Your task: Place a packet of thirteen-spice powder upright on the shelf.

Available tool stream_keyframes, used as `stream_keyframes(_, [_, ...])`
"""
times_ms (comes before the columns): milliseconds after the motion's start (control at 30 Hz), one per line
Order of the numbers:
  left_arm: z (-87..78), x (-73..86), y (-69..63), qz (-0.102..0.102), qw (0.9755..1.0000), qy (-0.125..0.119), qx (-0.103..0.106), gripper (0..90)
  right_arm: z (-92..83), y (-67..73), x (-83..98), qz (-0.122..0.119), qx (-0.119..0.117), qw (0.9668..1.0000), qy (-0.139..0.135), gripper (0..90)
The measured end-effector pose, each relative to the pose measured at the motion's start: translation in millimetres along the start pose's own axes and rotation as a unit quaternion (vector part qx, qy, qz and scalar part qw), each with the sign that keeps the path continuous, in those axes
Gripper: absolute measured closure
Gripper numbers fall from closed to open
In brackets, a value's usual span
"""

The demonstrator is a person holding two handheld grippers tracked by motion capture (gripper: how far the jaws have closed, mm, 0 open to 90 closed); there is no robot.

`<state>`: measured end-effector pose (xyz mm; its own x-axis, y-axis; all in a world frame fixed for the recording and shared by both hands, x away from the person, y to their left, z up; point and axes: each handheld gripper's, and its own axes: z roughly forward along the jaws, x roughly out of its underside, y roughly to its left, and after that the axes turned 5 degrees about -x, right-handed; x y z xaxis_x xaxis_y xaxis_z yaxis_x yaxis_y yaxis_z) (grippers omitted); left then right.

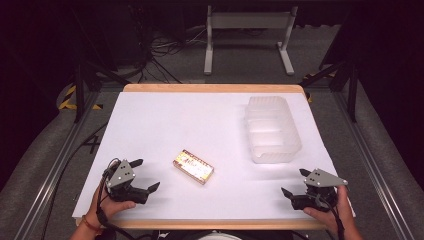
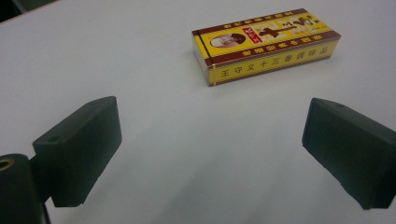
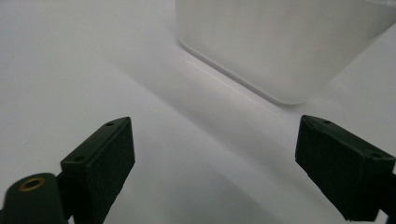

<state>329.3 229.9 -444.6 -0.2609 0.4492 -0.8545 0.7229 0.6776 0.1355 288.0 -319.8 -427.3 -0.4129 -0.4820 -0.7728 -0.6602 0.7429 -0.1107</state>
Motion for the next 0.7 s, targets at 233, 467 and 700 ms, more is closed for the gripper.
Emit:
stream_keyframes(233, [-2.3,1.7,-3.7,0.004,1.0000,0.006,-0.001,5.6,7.1,4.2,-4.8,0.005,-0.005,0.9999,0.008,12.7])
stream_keyframes(467, [-7.5,5.3,-4.5,0.004,1.0000,0.005,-0.001,5.6,16.5,9.4,-15.3,0.002,-0.016,0.9998,0.012,13.5])
stream_keyframes(700, [-11.8,9.2,-6.8,0.003,0.9999,0.013,-0.009,5.9,24.4,22.2,-29.1,-0.022,-0.066,0.9976,0.003,14.1])
